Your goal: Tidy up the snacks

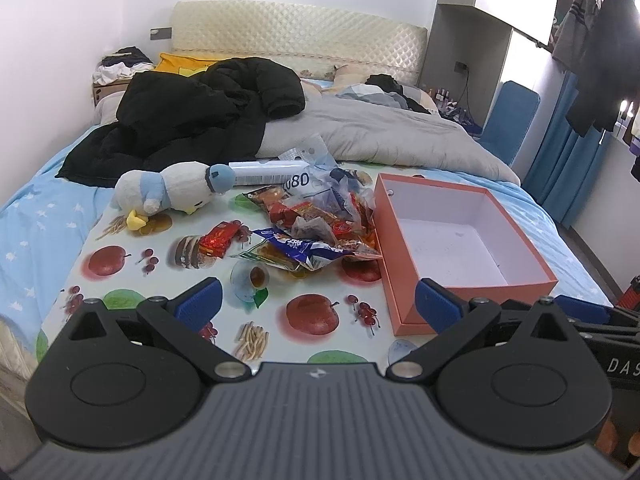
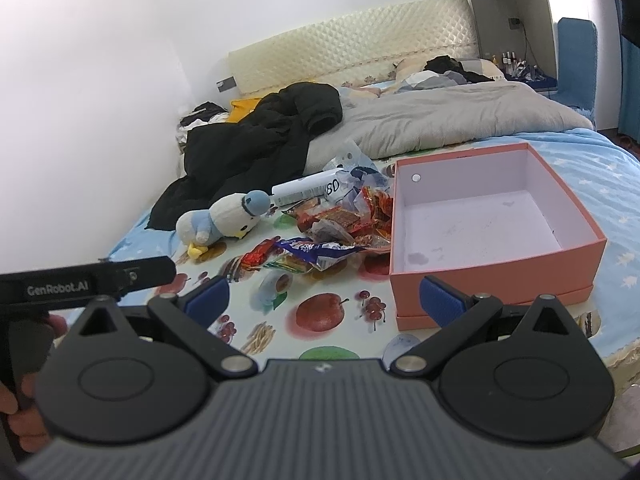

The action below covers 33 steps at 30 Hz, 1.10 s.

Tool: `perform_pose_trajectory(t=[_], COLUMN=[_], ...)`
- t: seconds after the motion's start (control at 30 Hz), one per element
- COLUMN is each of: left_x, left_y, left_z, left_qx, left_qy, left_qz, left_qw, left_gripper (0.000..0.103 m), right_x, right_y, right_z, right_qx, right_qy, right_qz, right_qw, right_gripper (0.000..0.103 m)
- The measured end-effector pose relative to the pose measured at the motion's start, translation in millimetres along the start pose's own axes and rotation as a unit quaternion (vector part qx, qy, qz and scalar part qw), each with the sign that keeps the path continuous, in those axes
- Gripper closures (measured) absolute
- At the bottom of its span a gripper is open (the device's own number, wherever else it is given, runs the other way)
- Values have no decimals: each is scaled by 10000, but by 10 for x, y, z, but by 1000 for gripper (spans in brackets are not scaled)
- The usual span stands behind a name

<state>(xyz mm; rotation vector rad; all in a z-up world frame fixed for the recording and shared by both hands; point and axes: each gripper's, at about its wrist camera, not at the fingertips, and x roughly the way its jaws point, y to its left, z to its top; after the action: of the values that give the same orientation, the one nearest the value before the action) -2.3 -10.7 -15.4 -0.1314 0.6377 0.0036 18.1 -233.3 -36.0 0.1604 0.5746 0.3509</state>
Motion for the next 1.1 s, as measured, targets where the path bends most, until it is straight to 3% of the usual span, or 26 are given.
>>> perform_pose_trajectory(t=[0.6,0.8,1.1], left_x=[93,256,660], left_y=[-61,35,95], left_z=[-43,-54,-7], left_qx=[-5,-168,139], left_qy=[184,306,537], left_qz=[7,32,116], left_qw=[9998,9994,9984], left_gripper=[0,0,0], right_x=[19,104,326], right_y=[-3,-49,-87], right_z=[-46,-113,-178], right_qx=[0,108,-18], right_qy=[34,32,-74], right_qz=[96,77,-106], right_qw=[9999,9999,9999], right_gripper=[0,0,1])
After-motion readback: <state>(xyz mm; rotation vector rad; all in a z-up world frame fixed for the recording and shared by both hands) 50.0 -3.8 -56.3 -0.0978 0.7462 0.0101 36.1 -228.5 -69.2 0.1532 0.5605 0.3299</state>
